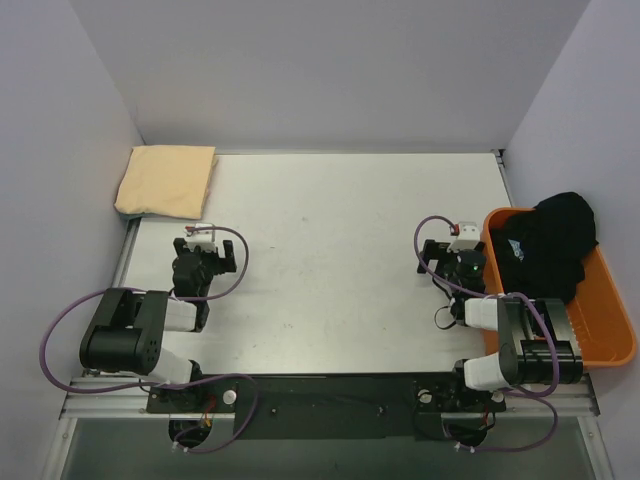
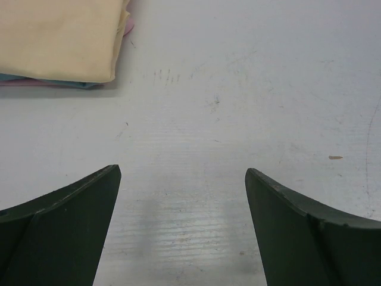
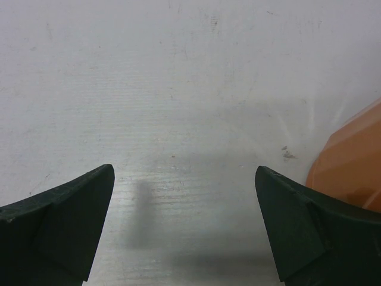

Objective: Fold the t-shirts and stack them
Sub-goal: Grab crumpled tshirt from bin with the right arm

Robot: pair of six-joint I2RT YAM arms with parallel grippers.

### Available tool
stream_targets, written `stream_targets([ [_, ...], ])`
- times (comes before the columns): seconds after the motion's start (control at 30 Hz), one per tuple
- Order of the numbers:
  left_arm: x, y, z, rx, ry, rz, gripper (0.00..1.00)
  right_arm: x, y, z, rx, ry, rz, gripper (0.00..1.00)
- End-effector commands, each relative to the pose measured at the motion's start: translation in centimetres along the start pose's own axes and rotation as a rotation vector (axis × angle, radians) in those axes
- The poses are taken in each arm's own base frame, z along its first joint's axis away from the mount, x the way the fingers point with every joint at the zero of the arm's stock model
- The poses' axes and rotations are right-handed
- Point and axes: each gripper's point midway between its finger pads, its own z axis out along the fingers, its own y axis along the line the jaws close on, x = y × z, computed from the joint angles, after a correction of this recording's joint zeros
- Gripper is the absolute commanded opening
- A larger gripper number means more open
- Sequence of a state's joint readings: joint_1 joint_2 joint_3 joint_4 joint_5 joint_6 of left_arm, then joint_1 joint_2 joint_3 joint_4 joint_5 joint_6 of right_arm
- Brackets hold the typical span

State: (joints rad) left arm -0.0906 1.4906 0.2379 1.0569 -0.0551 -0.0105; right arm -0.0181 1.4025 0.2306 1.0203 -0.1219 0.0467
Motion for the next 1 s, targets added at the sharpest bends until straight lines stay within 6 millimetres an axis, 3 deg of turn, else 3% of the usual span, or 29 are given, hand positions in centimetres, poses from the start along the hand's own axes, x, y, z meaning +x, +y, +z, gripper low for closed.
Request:
stream_targets([
  [0.0, -2.0, 0.0, 0.6, -0.001, -0.067, 0.002, 0.97, -2.7, 0.2, 0.5, -0.033, -0.068, -0.021, 1.0],
  [0.07, -2.6, -0.1, 0.5, 0.004, -0.087, 0.001, 0.97, -3.3, 1.6, 0.5, -0.115, -0.046, -0.082, 1.0],
  [0.13, -3.5, -0.5, 0.0, 0.031, -0.049, 0.003, 0.97, -4.9, 4.5, -0.1, -0.212, -0.01, -0.167, 1.0],
  [0.17, -4.5, -0.6, -0.2, 0.05, -0.049, 0.04, 0.97, -3.6, 5.6, -0.8, -0.265, 0.07, -0.199, 1.0],
  [0.2, -6.0, -2.5, -0.5, 0.164, -0.016, 0.071, 0.97, -5.9, 7.9, -1.2, -0.335, 0.023, -0.31, 1.0],
  [0.23, -7.0, -3.4, -0.9, 0.236, -0.021, 0.165, 0.97, -4.8, 8.8, -2.2, -0.39, 0.087, -0.397, 1.0],
  [0.27, -8.5, -4.9, -1.7, 0.339, -0.01, 0.204, 0.97, -7.5, 11.3, -3.0, -0.459, 0.032, -0.446, 1.0],
  [0.3, -9.3, -5.3, -2.0, 0.37, -0.019, 0.237, 0.97, -6.6, 12.2, -4.2, -0.516, 0.097, -0.468, 0.99],
  [0.33, -11.3, -5.4, -2.7, 0.37, -0.048, 0.229, 0.97, -10.0, 14.2, -5.1, -0.559, 0.041, -0.48, 0.99],
  [0.37, -12.7, -5.6, -3.1, 0.366, -0.061, 0.175, 0.97, -10.3, 15.0, -6.2, -0.605, 0.081, -0.451, 0.99],
  [0.4, -13.7, -5.9, -3.9, 0.379, -0.075, 0.158, 0.97, -13.9, 16.2, -7.0, -0.628, 0.028, -0.427, 0.99],
  [0.43, -15.4, -6.4, -4.3, 0.409, -0.106, 0.164, 0.97, -14.9, 16.6, -8.0, -0.641, 0.067, -0.36, 0.99],
  [0.47, -15.7, -7.1, -5.0, 0.46, -0.103, 0.184, 0.97, -19.2, 16.6, -8.4, -0.618, 0.009, -0.312, 1.0],
  [0.5, -17.6, -7.7, -5.2, 0.488, -0.128, 0.199, 0.97, -19.8, 15.7, -8.5, -0.569, 0.057, -0.229, 1.0],
  [0.53, -17.3, -8.0, -5.5, 0.511, -0.081, 0.188, 0.97, -23.4, 14.0, -7.9, -0.495, 0.02, -0.151, 1.0],
  [0.57, -19.0, -8.2, -5.3, 0.513, -0.09, 0.186, 0.97, -23.5, 12.2, -7.5, -0.41, 0.084, -0.008, 0.97],
  [0.6, -17.7, -8.0, -5.4, 0.506, -0.003, 0.15, 0.97, -25.6, 8.9, -6.5, -0.307, 0.075, 0.08, 0.92],
  [0.63, -18.9, -7.9, -5.0, 0.488, 0.011, 0.134, 0.97, -25.0, 6.7, -6.2, -0.199, 0.13, 0.189, 0.89],
  [0.67, -17.3, -7.3, -5.0, 0.453, 0.112, 0.1, 0.97, -25.2, 1.8, -5.6, -0.007, 0.13, 0.242, 0.85],
  [0.7, -17.8, -7.1, -4.7, 0.438, 0.142, 0.096, 0.97, -24.0, -0.9, -6.0, 0.11, 0.175, 0.305, 0.85],
  [0.77, -16.0, -7.3, -5.3, 0.473, 0.266, 0.1, 0.97, -21.1, -5.6, -7.1, 0.335, 0.236, 0.364, 0.85],
  [0.8, -15.9, -7.5, -5.4, 0.483, 0.277, 0.103, 0.97, -20.5, -6.9, -7.7, 0.393, 0.238, 0.375, 0.85],
  [0.97, -14.7, -8.2, -5.7, 0.494, 0.266, 0.012, 0.97, -12.9, -14.1, -10.4, 0.681, 0.391, 0.496, 0.86],
])
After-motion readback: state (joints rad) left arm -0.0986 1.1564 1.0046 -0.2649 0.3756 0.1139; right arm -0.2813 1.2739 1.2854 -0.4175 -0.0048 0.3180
